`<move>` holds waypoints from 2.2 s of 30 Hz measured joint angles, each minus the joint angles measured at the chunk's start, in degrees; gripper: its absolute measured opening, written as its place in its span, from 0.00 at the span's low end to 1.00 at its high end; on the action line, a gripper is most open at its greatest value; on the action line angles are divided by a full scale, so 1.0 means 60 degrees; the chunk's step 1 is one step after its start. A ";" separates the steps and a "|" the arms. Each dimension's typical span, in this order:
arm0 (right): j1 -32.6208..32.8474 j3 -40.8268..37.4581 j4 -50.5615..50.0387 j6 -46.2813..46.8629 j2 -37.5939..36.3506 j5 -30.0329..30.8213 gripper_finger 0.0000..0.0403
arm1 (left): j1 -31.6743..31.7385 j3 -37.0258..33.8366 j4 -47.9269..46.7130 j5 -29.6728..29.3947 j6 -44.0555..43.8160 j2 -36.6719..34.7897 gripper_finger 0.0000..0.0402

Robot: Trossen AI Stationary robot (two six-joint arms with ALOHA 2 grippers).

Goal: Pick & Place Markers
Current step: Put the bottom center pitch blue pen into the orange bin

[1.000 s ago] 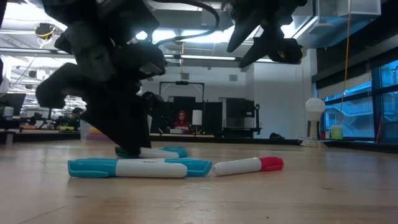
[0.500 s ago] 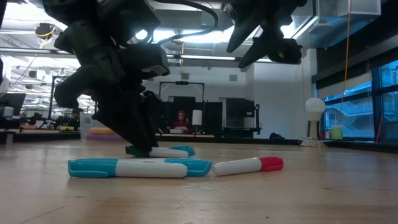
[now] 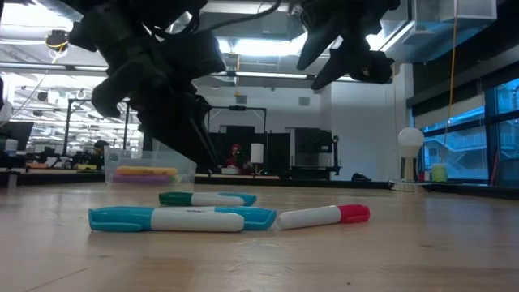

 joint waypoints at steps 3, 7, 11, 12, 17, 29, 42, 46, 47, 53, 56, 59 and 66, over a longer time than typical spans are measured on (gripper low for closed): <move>-0.0050 0.0000 0.0003 -0.0040 0.0000 -0.0001 0.40 | 0.0048 0.0000 -0.0016 -0.0003 -0.0001 -0.0004 0.12; -0.0121 0.0000 0.0003 -0.0066 0.0000 0.0077 0.40 | 0.0086 0.0000 -0.0135 -0.0156 -0.0004 -0.0004 0.07; -0.0175 0.0000 0.0003 0.0005 0.0000 0.0075 0.40 | 0.0194 0.0000 -0.0167 -0.0227 -0.0004 -0.0008 0.04; -0.0176 0.0000 0.0003 0.0011 0.0000 0.0077 0.40 | 0.0234 0.0000 -0.0167 -0.0224 -0.0004 -0.0011 0.03; -0.0175 0.0000 0.0003 0.0029 0.0000 0.0077 0.40 | 0.0424 0.0000 -0.0251 -0.0230 -0.0004 -0.0015 0.02; -0.0175 0.0000 0.0003 0.0000 0.0000 0.0404 0.40 | 0.0865 0.0004 -0.0163 0.0111 0.0080 -0.0018 0.14; -0.0237 0.0000 -0.0001 -0.0033 0.0000 0.0784 0.40 | 0.1308 0.0007 0.0060 0.0345 -0.0076 0.0144 0.25; -0.0237 0.0000 -0.0001 -0.0022 0.0000 0.0817 0.40 | 0.1298 0.0010 0.0129 0.0380 0.0024 0.0178 0.25; -0.0237 0.0000 -0.0001 -0.0018 0.0000 0.0817 0.40 | 0.1298 0.0011 0.0137 0.0503 0.0158 0.0178 0.25; -0.0237 0.0000 -0.0001 0.0076 0.0000 0.0802 0.40 | 0.1280 0.0011 0.0502 0.1659 0.0387 0.0199 0.25; -0.0234 0.0000 -0.0001 0.0076 0.0000 0.0795 0.40 | 0.1255 0.0015 0.0465 0.1762 0.0175 0.0273 0.25; -0.0216 0.0000 -0.0001 0.0076 0.0000 0.0798 0.40 | 0.1094 0.0015 0.0467 0.1761 0.0430 0.0273 0.25; -0.0216 0.0000 -0.0001 0.0034 0.0000 0.0806 0.40 | 0.0912 0.0015 0.0569 0.1743 0.0757 0.0273 0.25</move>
